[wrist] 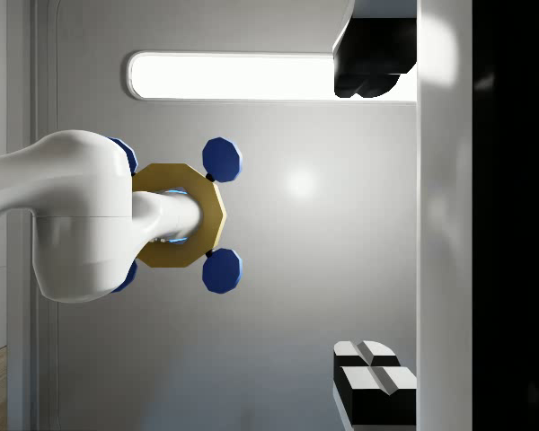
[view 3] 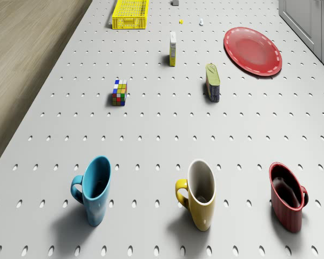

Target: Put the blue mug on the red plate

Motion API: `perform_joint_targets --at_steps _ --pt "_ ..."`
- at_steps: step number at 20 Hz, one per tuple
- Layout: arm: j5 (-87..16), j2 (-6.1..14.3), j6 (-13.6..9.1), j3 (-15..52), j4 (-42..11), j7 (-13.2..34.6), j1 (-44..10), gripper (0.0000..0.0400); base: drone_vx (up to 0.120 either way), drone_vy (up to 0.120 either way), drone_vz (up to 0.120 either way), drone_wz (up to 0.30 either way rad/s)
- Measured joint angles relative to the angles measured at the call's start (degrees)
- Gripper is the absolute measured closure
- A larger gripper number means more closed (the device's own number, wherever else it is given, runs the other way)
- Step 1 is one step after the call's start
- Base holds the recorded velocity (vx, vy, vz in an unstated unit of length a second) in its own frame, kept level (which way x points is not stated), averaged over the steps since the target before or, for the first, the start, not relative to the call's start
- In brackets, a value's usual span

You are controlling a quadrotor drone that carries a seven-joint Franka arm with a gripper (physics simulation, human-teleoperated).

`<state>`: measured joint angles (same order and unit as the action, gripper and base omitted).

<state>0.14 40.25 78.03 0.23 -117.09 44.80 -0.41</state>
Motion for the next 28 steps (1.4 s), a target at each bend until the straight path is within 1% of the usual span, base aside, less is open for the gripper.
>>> perform_joint_targets --at_steps 14,27,28 --pt "0.0 0.3 0.5 0.1 -0.1 0.0 -0.1 0.0 0.003 0.12 0.0 0.0" --pt "-0.7 0.7 1.0 0.6 -0.5 0.0 -0.3 0.0 0.12 0.12 0.0 0.0" --pt "-0.9 0.7 1.1 0.7 -0.6 0.1 -0.3 0.0 0.12 0.04 0.0 0.0"
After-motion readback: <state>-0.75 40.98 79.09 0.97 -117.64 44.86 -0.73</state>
